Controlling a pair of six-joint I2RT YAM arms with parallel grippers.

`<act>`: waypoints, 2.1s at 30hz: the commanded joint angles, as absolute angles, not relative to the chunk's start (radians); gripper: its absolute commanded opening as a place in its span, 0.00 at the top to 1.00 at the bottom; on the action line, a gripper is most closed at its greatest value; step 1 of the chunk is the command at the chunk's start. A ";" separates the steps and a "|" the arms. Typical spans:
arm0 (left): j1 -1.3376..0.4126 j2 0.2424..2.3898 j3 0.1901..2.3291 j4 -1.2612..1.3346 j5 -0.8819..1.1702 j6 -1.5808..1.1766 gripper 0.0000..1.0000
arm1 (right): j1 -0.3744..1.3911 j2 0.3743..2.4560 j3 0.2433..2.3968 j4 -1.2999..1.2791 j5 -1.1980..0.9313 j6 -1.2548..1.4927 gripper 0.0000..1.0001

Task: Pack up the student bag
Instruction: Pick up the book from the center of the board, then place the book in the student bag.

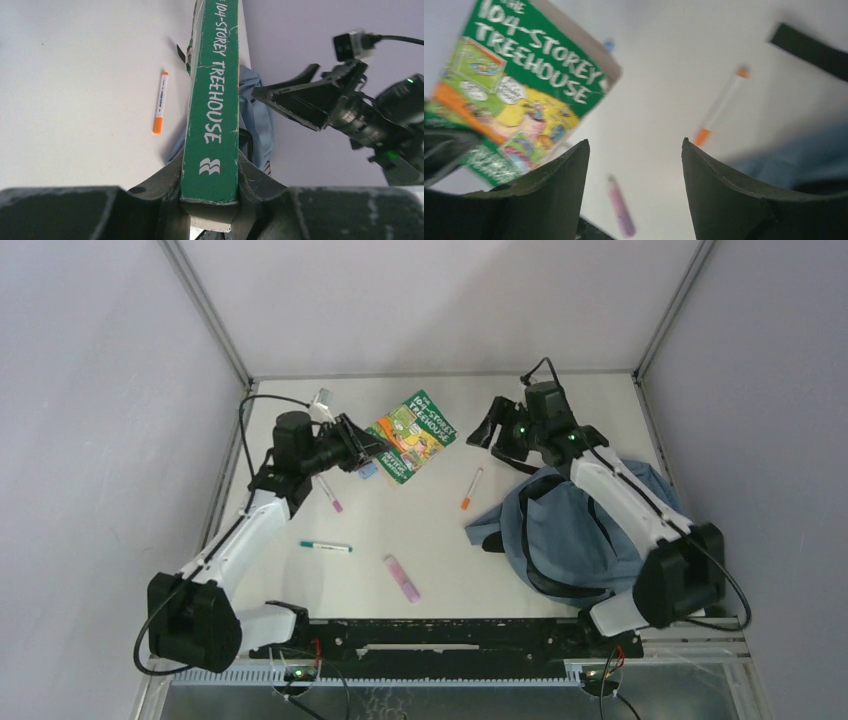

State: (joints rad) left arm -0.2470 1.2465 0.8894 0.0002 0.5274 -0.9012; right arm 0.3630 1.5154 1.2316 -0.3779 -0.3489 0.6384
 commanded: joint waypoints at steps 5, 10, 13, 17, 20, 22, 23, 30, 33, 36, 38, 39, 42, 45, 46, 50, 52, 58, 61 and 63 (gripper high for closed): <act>-0.244 1.206 1.037 -0.202 0.803 -0.744 1.00 | 0.615 1.380 1.216 -0.979 0.468 0.573 0.24; -0.250 1.188 1.005 -0.227 0.807 -0.747 1.00 | 0.672 1.310 1.085 -1.043 0.495 0.663 0.20; -0.278 1.207 1.005 -0.227 0.817 -0.749 1.00 | 0.672 1.255 1.024 -1.016 0.459 0.681 0.29; -0.324 1.233 1.005 -0.227 0.819 -0.759 1.00 | 0.668 1.203 1.018 -1.017 0.476 0.686 0.51; -0.341 1.243 1.004 -0.226 0.812 -0.778 1.00 | 0.666 1.171 1.019 -1.025 0.487 0.687 0.42; -0.348 1.248 1.000 -0.217 0.814 -0.799 1.00 | 0.666 1.155 1.018 -1.035 0.494 0.698 0.33; -0.351 1.251 0.997 -0.209 0.816 -0.810 1.00 | 0.666 1.142 1.017 -1.035 0.495 0.701 0.30; -0.383 1.279 0.980 -0.155 0.823 -0.864 1.00 | 0.662 1.088 1.005 -1.048 0.516 0.727 0.19; -0.399 1.291 0.980 -0.145 0.828 -0.867 1.00 | 0.644 1.100 0.982 -0.992 0.454 0.702 0.18; -0.405 1.298 0.978 -0.144 0.835 -0.868 1.00 | 0.642 1.126 0.969 -0.916 0.402 0.684 0.19; -0.406 1.299 0.975 -0.143 0.839 -0.867 1.00 | 0.638 1.160 0.965 -0.879 0.388 0.677 0.23; -0.406 1.298 0.973 -0.143 0.843 -0.868 1.00 | 0.634 1.182 0.965 -0.872 0.388 0.677 0.28; -0.411 1.307 0.970 -0.143 0.878 -0.872 1.00 | 0.633 1.198 0.966 -0.873 0.404 0.692 0.66; -0.424 1.337 0.987 -0.144 0.971 -0.876 1.00 | 0.627 1.121 0.966 -0.887 0.412 0.690 1.00; -0.432 1.344 0.992 -0.143 0.982 -0.882 1.00 | 0.619 1.089 0.966 -0.892 0.412 0.683 1.00; -0.480 1.372 1.035 -0.121 1.021 -0.906 1.00 | 0.504 0.930 0.974 -0.898 0.257 0.603 1.00; -0.517 1.400 1.055 -0.046 1.071 -0.973 1.00 | 0.403 0.848 0.977 -0.869 0.067 0.558 1.00; -0.626 1.556 1.145 -0.005 1.090 -1.047 1.00 | 0.241 0.757 1.005 -0.848 -0.201 0.527 1.00; -0.665 1.630 1.172 0.067 1.072 -1.106 1.00 | 0.235 0.750 1.008 -0.846 -0.235 0.528 1.00; -0.687 1.678 1.188 0.165 1.062 -1.182 1.00 | 0.233 0.741 1.011 -0.832 -0.265 0.528 1.00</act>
State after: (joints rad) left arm -0.6552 1.6230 1.0943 -0.0444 1.0080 -1.0332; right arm 0.2363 0.7483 0.9676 -0.9085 -0.1101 0.5503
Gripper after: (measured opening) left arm 0.319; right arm 0.010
